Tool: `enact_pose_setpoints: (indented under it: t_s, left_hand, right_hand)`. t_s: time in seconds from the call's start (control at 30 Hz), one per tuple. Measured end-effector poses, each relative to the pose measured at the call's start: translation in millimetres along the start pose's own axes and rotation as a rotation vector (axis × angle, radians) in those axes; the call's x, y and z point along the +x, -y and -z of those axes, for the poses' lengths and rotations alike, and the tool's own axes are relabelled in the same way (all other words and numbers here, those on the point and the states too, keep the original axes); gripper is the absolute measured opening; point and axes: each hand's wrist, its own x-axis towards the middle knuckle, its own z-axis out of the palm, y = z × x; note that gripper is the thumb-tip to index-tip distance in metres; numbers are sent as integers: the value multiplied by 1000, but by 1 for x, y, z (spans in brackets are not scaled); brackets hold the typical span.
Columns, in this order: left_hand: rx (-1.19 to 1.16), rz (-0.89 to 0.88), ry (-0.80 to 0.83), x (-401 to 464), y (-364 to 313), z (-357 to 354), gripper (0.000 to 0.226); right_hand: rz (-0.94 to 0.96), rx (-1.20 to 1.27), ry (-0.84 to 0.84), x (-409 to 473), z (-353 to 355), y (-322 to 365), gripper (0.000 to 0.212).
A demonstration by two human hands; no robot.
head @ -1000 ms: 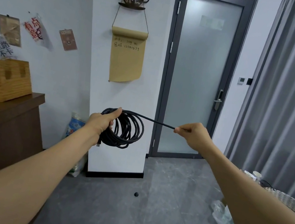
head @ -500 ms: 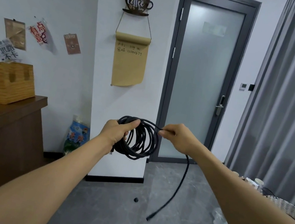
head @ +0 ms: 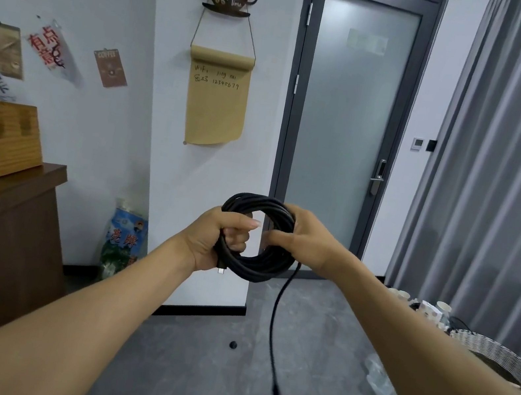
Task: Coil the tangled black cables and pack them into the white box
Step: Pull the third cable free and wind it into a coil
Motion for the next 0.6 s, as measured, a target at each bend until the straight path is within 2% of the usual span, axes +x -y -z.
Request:
enact_pose_setpoints:
  t_s: [0.1,0.2,0.3,0.4,0.47,0.53,0.6]
  left_hand:
    - [78,29,9,-1,-1,2,38]
    - [176,82,-76,2,-2,3,33]
    - [278,99,-181,5,0,0,21]
    - [341,89,-299,6,5,-10,18]
    - [360,60,-391,6,7,-17,30]
    - [441,-7,-468,9,13,-20,56]
    - [542,-77,-549,9,20,-23,61]
  right_hand:
    - [-44,-80,-56,-1,-7,-3,22]
    - [-91,-123,-124,0,-12,-4,26]
    - [-127,-129,-174,-1,-17,-6,14]
    - [-143,-151,-209,0,-21,-9,8]
    - [-156,-152,-235,2,-22,-11,8]
    - [-169,-152,-252,3,-24,-13,7]
    - [-172,-159,-250,5,-25,-13,7]
